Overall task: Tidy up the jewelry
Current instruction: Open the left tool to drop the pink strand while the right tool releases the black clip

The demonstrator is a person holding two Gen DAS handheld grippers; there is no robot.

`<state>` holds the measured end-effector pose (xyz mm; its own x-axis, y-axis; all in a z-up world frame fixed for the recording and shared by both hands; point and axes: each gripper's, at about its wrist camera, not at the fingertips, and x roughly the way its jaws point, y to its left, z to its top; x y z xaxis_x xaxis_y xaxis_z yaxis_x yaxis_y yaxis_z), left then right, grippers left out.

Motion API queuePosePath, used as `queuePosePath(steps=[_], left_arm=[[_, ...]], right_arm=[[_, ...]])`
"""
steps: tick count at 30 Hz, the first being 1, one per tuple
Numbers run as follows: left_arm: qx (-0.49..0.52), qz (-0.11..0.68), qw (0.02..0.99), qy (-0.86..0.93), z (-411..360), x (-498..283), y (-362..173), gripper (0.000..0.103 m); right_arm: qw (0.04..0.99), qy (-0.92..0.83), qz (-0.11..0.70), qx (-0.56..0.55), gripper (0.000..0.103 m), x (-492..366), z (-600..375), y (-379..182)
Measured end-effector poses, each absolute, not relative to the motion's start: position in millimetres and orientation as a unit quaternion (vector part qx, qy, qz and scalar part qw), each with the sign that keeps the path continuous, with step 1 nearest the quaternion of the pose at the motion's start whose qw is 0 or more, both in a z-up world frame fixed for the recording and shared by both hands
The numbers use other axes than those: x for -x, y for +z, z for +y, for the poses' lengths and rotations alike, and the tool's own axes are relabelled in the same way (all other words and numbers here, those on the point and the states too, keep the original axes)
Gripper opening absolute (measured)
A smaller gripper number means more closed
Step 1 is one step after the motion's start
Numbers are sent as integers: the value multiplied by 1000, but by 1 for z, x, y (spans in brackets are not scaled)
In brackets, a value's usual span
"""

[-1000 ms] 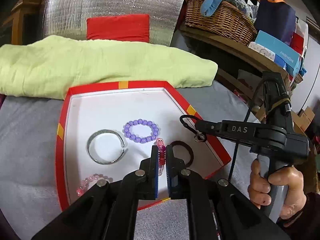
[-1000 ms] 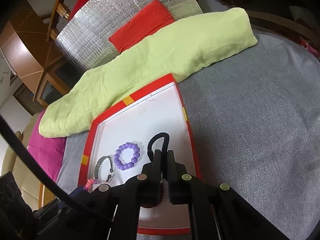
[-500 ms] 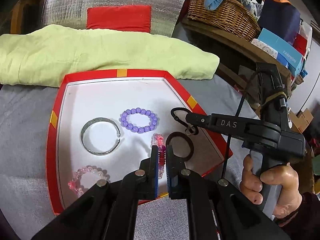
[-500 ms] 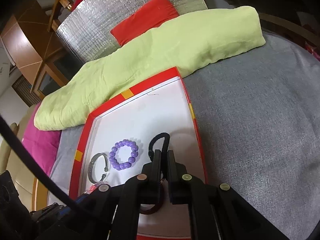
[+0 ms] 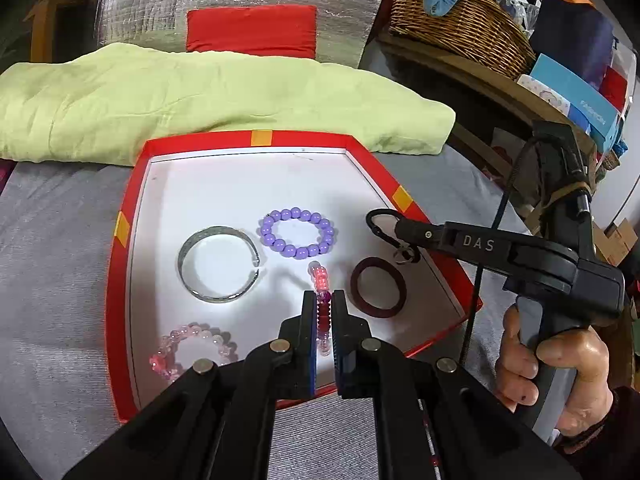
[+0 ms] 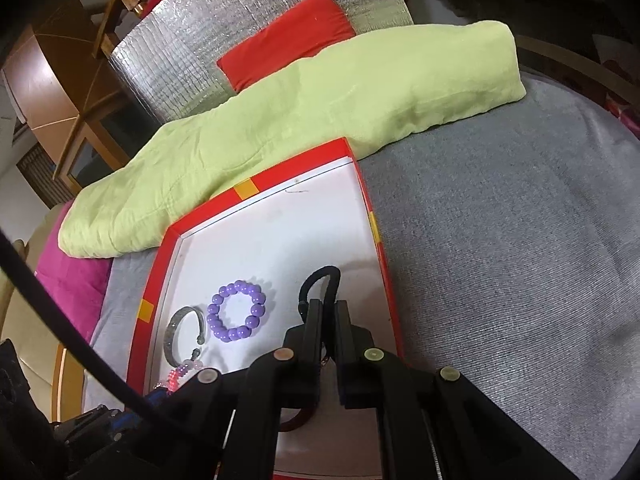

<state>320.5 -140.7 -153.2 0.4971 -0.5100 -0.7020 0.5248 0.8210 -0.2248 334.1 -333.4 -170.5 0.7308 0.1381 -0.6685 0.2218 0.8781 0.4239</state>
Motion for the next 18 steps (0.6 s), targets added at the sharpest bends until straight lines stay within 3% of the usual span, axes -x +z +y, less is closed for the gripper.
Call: queuePosePath(steps=[7, 13, 18], left_arm=[[-24, 409, 865, -289, -143, -321, -156, 7], [-33, 419, 862, -284, -144, -321, -161, 18], [-39, 422, 860, -286, -145, -321, -162, 19]], right_arm=[[895, -30, 370, -247, 7, -333, -335, -171], [891, -33, 377, -250, 7, -333, -337, -174], [891, -34, 378, -249, 7, -333, -337, -174]])
